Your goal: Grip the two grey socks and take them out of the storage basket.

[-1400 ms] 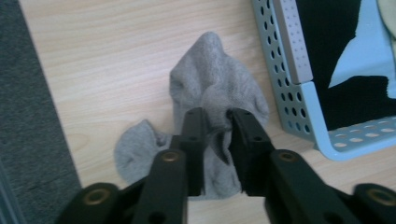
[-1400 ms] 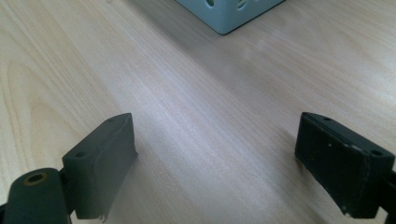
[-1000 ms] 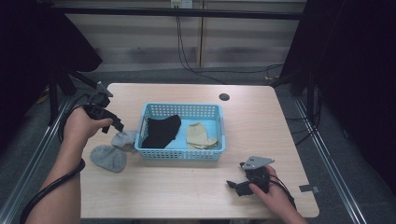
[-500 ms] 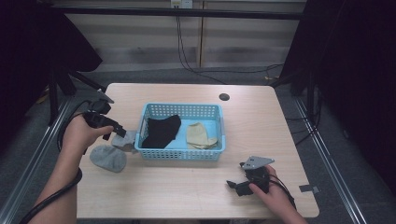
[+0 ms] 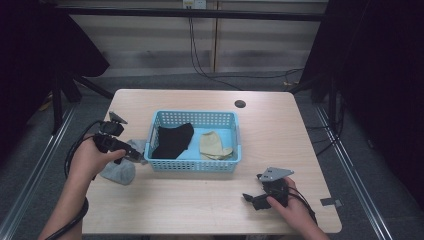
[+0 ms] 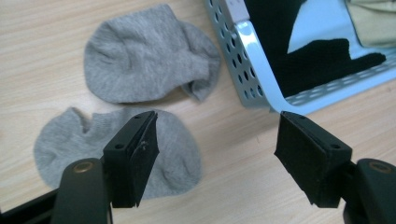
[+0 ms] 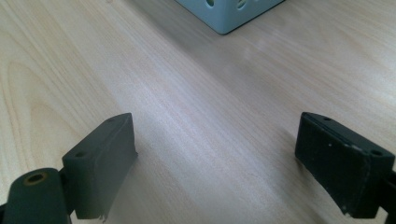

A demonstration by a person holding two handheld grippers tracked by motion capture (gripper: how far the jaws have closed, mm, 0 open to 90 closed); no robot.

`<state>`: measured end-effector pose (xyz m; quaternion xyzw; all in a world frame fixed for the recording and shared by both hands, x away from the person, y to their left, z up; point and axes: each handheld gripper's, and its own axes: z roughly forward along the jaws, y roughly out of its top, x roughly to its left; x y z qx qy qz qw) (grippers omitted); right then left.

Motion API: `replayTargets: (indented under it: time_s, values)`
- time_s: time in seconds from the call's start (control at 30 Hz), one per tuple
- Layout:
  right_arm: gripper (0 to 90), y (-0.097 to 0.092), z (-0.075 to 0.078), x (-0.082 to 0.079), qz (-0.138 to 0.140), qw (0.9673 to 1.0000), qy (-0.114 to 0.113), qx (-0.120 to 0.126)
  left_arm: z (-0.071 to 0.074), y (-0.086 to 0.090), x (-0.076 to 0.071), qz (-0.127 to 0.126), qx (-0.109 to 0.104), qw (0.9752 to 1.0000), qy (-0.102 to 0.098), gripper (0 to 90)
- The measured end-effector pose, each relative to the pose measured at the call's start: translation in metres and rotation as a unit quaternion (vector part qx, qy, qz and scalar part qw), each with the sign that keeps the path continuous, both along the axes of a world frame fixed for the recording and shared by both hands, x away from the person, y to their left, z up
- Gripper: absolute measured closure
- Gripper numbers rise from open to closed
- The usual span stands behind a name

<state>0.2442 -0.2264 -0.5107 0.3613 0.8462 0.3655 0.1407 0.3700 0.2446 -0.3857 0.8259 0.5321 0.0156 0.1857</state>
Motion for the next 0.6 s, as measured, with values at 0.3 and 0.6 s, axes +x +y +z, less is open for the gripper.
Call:
replayTargets:
  time_s: [0.3, 0.6]
  values:
    - [11.6, 0.000, 0.000, 0.000, 0.000, 1.0000, 0.000, 0.000, -0.026, -0.008, -0.025, -0.027, -0.014, 0.9995, -0.003, 29.2]
    - [11.6, 0.000, 0.000, 0.000, 0.000, 1.0000, 0.000, 0.000, -0.044, -0.020, -0.043, -0.048, -0.028, 0.9984, -0.007, 29.2]
